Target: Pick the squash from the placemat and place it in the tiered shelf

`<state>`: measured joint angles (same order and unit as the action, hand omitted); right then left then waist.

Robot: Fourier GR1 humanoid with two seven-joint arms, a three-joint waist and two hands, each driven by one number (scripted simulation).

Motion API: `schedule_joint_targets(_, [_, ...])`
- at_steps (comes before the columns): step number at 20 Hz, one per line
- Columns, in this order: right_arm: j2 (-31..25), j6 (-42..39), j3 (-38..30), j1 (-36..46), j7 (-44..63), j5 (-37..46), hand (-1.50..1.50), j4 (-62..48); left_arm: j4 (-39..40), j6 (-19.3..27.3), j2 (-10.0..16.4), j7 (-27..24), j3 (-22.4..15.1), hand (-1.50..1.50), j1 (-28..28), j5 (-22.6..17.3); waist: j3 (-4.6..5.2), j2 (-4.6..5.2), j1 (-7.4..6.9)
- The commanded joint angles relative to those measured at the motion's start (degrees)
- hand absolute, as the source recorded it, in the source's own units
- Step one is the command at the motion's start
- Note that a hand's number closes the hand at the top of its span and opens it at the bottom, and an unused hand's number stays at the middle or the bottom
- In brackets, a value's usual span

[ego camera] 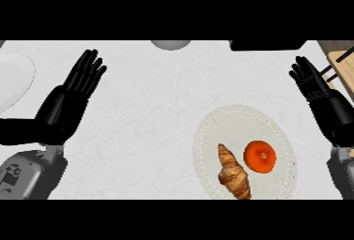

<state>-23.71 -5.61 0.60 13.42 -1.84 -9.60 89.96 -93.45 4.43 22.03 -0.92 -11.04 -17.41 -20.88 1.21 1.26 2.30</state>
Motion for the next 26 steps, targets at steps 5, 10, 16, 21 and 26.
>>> schedule_joint_targets(5, [7.5, 17.2, 1.0, -0.9, 2.7, 10.3, 1.5, 3.1, 10.5, 1.8, 8.2, 2.6, 6.4, 0.0, 12.7, 2.9, -1.03, -1.22, -4.24])
schedule_joint_targets(10, [4.0, 37.9, -4.4, -9.2, 8.4, 29.5, 1.5, -1.6, 12.4, 4.5, 6.4, 5.3, 5.8, 0.0, 16.1, 2.8, -0.67, -1.39, -1.14])
schedule_joint_targets(16, [23.0, 50.7, 15.9, -14.0, 19.3, 50.7, -1.5, 3.6, 14.6, 3.9, 6.1, 3.6, 6.0, 0.0, 17.0, 3.9, -0.93, -1.41, -2.27])
schedule_joint_targets(21, [20.1, 44.3, 14.7, -19.8, 35.3, 70.3, -1.5, 5.9, 13.5, 2.6, 8.1, 3.9, 8.4, 0.0, 18.9, 2.1, -0.61, -1.89, -1.19])
schedule_joint_targets(26, [21.4, 26.6, 15.9, -19.0, 50.2, 82.7, -1.5, 10.2, 13.6, 3.0, 7.2, 3.8, 8.0, 0.0, 18.4, 2.4, -0.55, -1.82, -0.99])
